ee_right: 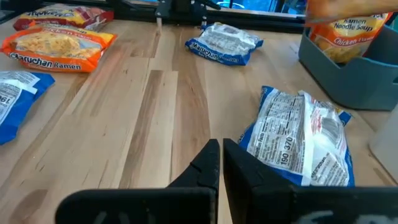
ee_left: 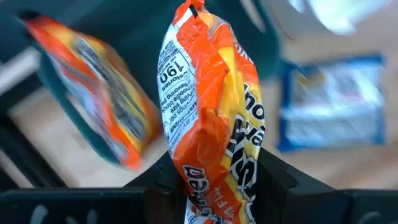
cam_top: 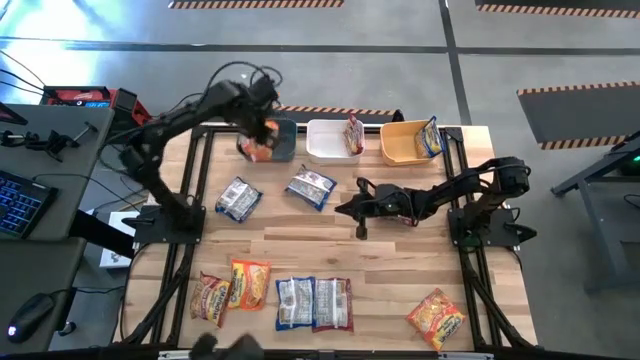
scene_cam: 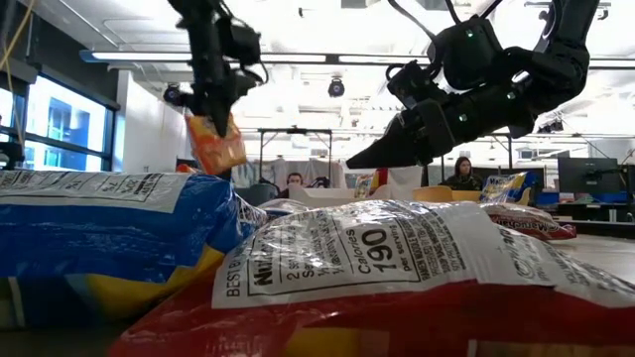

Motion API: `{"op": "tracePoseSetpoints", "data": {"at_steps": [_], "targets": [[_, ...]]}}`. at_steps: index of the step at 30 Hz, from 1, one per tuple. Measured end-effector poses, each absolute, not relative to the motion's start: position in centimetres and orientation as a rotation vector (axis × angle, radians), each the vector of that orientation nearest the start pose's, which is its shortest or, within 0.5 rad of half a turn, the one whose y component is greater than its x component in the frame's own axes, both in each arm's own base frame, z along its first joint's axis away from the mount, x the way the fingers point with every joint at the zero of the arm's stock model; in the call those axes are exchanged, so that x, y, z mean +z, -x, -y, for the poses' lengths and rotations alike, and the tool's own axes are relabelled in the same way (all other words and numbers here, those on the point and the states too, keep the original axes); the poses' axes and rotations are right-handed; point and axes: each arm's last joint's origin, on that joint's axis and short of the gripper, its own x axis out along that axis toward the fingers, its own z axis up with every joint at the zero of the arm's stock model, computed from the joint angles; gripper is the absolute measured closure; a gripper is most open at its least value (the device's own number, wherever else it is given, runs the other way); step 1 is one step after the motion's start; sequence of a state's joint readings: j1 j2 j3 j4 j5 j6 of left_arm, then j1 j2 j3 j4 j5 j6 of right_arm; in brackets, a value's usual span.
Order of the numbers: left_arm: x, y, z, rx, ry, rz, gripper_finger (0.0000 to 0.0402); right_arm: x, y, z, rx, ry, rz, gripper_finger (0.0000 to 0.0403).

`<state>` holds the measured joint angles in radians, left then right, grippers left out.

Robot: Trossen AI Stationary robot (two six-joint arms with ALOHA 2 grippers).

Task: Sort Maruchan noodles
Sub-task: Put the top orange noodle pack into the blue bin

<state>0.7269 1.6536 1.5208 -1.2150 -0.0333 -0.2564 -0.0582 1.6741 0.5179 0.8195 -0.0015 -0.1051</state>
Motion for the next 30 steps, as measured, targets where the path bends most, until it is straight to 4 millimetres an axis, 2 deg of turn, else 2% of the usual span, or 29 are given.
{"op": "tracePoseSetpoints", "data": {"at_steps": [6, 11, 14, 18, 24, 30], "targets": [[28.1, -24.0, -25.6, 0.863, 0.689, -1.287, 0.0296, 13.4, -29.1, 1.7, -0.038, 0.094, -0.343, 0.0402], [26.1, -25.3, -27.7, 0.912, 0.664, -1.427, 0.0296, 13.3, -29.1, 1.7, -0.035, 0.093, -0.352, 0.0403], [25.0, -25.7, -28.3, 0.927, 0.652, -1.526, 0.0296, 13.2, -29.1, 1.7, -0.034, 0.093, -0.356, 0.0403], [23.8, -26.0, -28.6, 0.934, 0.675, -1.569, 0.0296, 13.3, -29.1, 1.7, -0.034, 0.093, -0.355, 0.0403], [22.7, -25.9, -29.2, 0.987, 0.732, -1.577, 0.0296, 13.3, -29.1, 1.7, -0.034, 0.093, -0.355, 0.0403], [22.7, -25.7, -29.8, 1.049, 0.776, -1.517, 0.0296, 13.3, -29.1, 1.7, -0.034, 0.093, -0.355, 0.0403]]}}
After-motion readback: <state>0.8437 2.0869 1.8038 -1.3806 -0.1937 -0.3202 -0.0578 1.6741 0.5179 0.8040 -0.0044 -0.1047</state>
